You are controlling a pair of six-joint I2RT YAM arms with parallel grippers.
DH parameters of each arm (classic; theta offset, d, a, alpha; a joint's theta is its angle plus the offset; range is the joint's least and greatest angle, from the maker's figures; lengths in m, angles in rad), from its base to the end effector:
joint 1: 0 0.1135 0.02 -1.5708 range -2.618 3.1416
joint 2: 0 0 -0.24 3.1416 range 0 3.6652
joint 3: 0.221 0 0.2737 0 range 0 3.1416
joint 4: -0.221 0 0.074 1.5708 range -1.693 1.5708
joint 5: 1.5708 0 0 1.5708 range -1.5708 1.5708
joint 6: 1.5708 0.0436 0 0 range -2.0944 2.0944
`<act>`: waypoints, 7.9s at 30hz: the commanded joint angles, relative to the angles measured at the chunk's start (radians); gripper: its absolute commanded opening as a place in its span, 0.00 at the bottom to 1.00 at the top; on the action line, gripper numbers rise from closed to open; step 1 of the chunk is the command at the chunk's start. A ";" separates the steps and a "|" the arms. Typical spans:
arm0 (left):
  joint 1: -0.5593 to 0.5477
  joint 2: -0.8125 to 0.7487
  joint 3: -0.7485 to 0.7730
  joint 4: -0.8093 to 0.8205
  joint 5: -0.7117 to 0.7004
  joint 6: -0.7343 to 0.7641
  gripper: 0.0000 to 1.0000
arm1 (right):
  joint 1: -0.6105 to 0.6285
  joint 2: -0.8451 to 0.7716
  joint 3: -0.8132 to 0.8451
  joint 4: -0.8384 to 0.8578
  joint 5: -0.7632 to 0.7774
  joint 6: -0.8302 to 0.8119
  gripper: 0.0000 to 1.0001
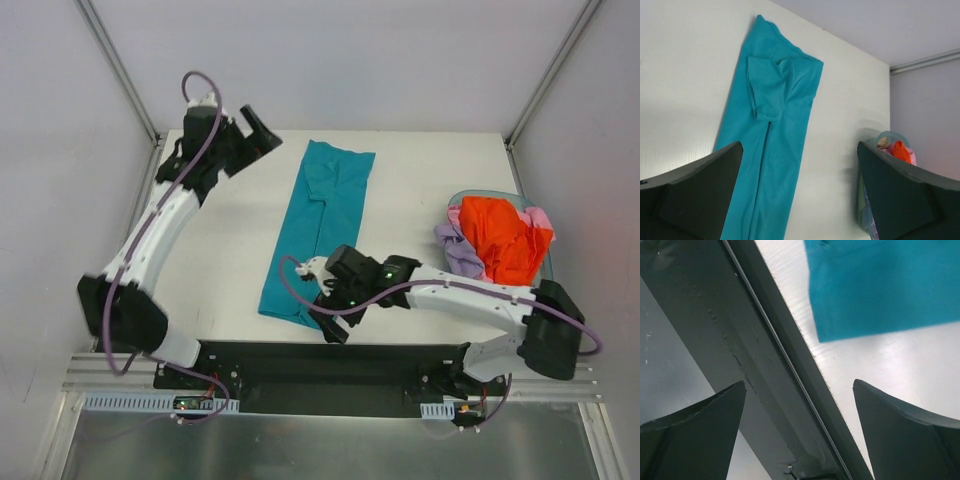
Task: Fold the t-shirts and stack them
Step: Grab the bottom of the folded rectangular tshirt with both arms, then fold the folded rectangular tshirt in 1/3 of the way, then grab one side of the 2/3 rectangular tshirt with right arm, then fold the long partially folded tshirt into a neat square
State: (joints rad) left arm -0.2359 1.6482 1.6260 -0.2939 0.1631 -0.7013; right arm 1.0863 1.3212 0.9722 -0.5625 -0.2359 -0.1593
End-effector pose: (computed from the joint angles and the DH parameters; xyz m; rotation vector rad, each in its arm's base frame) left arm 0.4049 -0.1046 0.3705 -0.3386 1.9320 -0.7840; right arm 0.1323 0.2733 0.2191 -1.5865 2.0303 0.6667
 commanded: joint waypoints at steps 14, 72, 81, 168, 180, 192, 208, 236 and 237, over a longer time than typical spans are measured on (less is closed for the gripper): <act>-0.016 -0.550 -1.045 -0.195 0.217 -0.128 0.88 | 0.127 0.389 0.137 0.088 0.082 -0.143 0.64; -0.057 -0.308 -0.620 -0.018 0.257 -0.086 0.00 | -0.287 0.139 0.212 -0.070 -0.010 -0.158 0.01; -0.056 0.033 -0.270 -0.014 0.254 -0.043 0.00 | -0.443 0.314 0.365 -0.080 -0.037 -0.239 0.01; 0.329 -0.479 -0.834 -0.223 0.081 -0.032 0.99 | -0.201 0.464 0.479 0.058 -0.002 -0.299 0.95; 0.478 -0.571 -0.868 -0.315 0.036 -0.020 0.99 | -0.158 0.783 0.724 0.000 0.116 -0.335 0.70; 0.480 -0.577 -0.868 -0.315 0.019 -0.024 0.99 | -0.117 0.905 0.777 -0.020 0.230 -0.341 0.36; 0.478 -0.605 -0.865 -0.314 0.026 -0.020 0.99 | -0.014 0.615 0.675 -0.082 -0.266 -0.076 0.08; 0.474 -0.459 -0.756 -0.269 0.145 0.003 0.99 | -0.486 0.817 1.017 -0.303 -0.473 -0.255 0.08; 0.472 -0.452 -0.752 -0.264 0.147 0.002 0.99 | -0.496 0.828 1.055 -0.312 -0.483 -0.253 0.08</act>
State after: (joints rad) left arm 0.2367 1.1713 0.8253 -0.5800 0.2836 -0.7139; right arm 0.6407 2.1181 1.9175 -0.8249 -0.6514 -0.3630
